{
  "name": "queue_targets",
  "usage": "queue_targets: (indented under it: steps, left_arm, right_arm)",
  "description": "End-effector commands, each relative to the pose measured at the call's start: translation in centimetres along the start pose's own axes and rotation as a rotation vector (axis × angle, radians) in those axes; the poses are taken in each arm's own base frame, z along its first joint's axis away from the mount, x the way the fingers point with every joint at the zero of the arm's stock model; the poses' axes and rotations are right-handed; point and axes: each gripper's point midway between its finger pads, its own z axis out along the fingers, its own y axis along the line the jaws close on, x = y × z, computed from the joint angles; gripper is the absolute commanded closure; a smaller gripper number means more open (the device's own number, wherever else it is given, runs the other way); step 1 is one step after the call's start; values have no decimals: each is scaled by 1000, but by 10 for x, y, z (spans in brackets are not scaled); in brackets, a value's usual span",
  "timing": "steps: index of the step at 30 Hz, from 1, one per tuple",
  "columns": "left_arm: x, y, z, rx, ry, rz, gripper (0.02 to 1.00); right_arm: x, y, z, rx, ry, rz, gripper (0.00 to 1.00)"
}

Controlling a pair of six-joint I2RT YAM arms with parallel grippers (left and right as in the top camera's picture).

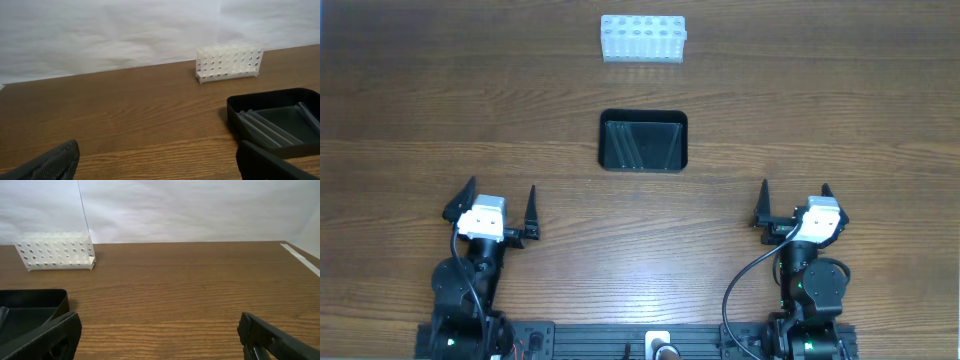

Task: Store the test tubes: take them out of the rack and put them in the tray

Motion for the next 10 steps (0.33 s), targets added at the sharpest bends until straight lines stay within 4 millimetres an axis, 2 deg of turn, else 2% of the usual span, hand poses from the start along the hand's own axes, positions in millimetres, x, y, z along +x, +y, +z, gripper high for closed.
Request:
queue_targets:
  steps: [1,10]
  left_arm:
    - [1,-1,0,6,-1,7,18]
    - [1,-1,0,6,-1,7,18]
  right_arm:
    - [4,0,1,-3,12,2,7]
    - [4,0,1,-3,12,2,9]
